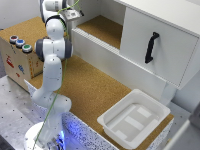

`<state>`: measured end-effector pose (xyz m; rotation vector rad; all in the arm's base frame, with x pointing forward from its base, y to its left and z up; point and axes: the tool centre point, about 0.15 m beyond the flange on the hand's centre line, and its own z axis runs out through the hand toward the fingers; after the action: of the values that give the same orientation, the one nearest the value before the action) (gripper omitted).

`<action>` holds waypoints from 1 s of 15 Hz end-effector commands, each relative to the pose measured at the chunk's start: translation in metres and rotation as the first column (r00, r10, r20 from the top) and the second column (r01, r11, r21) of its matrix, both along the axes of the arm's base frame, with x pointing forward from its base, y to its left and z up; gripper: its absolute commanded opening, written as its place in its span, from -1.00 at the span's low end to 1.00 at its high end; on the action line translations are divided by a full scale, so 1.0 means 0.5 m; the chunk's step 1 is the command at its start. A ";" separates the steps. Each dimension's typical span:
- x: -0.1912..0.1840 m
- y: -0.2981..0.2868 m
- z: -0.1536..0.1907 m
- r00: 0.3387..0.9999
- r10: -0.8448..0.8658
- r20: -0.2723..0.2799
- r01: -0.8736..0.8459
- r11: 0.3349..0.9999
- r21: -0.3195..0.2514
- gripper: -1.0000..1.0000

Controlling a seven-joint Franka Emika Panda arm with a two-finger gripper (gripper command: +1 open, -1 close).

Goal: Place the pink object on the table

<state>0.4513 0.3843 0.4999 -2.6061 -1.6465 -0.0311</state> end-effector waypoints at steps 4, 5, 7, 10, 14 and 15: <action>-0.099 -0.198 -0.053 0.929 -0.367 -0.047 0.369 0.909 0.195 -1.00; -0.097 -0.213 -0.057 0.905 -0.421 -0.054 0.423 0.887 0.185 -1.00; -0.082 -0.243 -0.057 0.855 -0.515 -0.062 0.518 0.838 0.170 -1.00; -0.058 -0.302 -0.060 0.763 -0.645 -0.031 0.644 0.757 0.112 -1.00; -0.097 -0.395 -0.098 0.640 -0.768 -0.010 0.768 0.639 0.036 -1.00; -0.120 -0.420 -0.115 0.617 -0.787 -0.012 0.787 0.617 0.013 -1.00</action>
<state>0.4318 0.2321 0.4775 -3.0227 -0.5680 0.0511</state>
